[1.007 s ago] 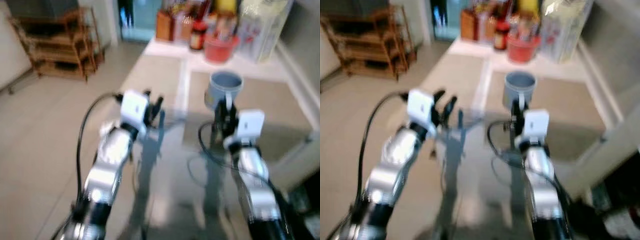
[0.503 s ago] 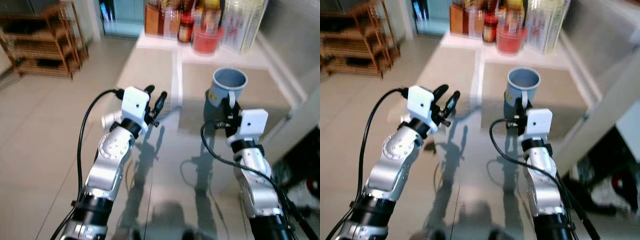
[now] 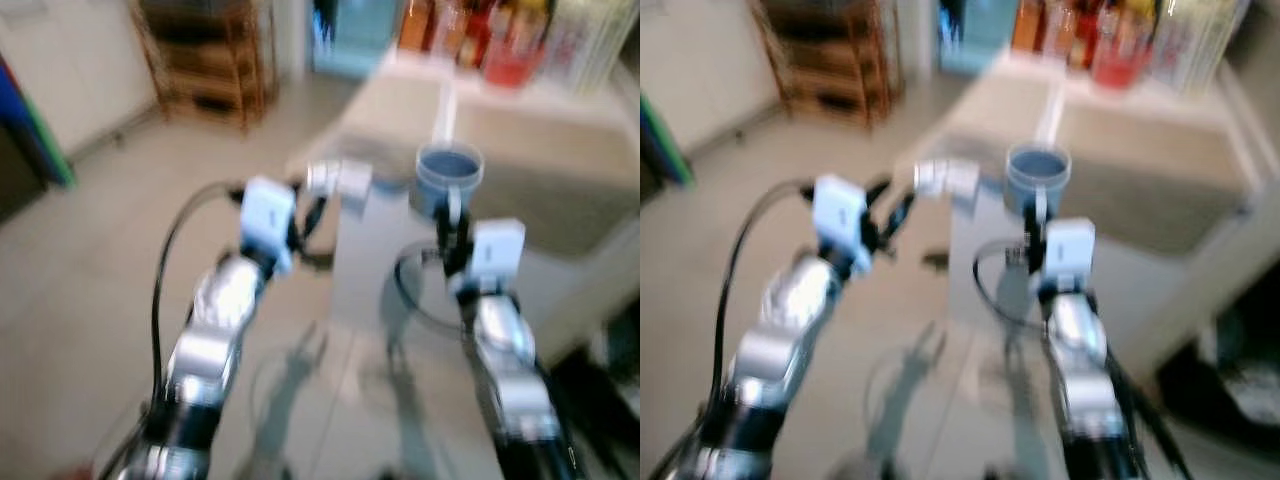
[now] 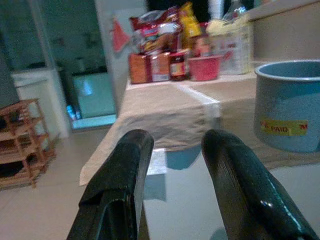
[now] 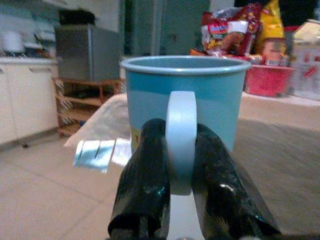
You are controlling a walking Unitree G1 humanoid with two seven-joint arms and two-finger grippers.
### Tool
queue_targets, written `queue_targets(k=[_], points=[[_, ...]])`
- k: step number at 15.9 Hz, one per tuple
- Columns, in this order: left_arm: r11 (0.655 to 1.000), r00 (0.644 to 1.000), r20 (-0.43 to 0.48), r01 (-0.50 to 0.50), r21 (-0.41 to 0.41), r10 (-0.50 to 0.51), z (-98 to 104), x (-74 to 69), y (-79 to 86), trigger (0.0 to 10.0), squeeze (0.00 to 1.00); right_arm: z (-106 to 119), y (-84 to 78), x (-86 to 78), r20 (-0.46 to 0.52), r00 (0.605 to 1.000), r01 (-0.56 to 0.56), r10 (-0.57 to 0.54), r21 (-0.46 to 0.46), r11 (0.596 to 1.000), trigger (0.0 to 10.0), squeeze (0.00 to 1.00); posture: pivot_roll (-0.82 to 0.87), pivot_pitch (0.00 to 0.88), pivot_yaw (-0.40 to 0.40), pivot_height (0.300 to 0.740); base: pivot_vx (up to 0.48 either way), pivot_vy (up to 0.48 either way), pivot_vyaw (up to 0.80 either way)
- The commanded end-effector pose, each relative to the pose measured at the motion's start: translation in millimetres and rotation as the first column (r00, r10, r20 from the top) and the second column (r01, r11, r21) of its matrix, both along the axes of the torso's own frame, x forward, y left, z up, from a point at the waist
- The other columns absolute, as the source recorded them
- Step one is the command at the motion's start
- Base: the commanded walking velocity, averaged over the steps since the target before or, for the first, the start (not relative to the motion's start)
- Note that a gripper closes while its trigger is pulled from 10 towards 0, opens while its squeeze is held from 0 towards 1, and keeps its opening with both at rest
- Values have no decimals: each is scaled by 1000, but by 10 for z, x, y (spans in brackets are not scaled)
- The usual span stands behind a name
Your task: Setting the table
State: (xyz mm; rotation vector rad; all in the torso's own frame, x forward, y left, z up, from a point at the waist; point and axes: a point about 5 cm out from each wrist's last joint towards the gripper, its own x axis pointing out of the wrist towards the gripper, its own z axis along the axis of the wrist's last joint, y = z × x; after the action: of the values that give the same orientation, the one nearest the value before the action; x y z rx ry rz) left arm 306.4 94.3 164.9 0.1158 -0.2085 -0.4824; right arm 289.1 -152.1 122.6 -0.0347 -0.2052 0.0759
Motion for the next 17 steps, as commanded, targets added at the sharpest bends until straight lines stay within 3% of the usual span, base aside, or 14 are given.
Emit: queue_targets(k=[1,5,9,11,17], points=[[1000,1000,22,21,2,-21,64,5,-33,10000,0,66,-54,12,26,1000,16,-15,-13,1000,0,0,58,0,-13,740,0,-480,0],[999,999,20,39,6,-39,50,-2,-56,10000,0,52,-68,12,18,1000,22,-21,-21,1000,0,0,49,0,-9,740,0,-120,0],[999,1000,6,25,24,-25,-8,33,-46,10000,0,36,-61,18,0,1000,23,-23,-21,1000,0,0,39,0,-7,740,0,-468,-183],[1000,1000,-15,1,23,0,-53,68,-27,10000,0,37,-58,8,10,1000,27,-27,-29,999,0,0,36,0,-2,740,277,-384,-684],[999,998,-43,-36,7,36,-109,109,-24,10000,0,47,-37,-1,13,1000,28,-27,-34,999,0,0,24,0,5,740,344,-331,0]])
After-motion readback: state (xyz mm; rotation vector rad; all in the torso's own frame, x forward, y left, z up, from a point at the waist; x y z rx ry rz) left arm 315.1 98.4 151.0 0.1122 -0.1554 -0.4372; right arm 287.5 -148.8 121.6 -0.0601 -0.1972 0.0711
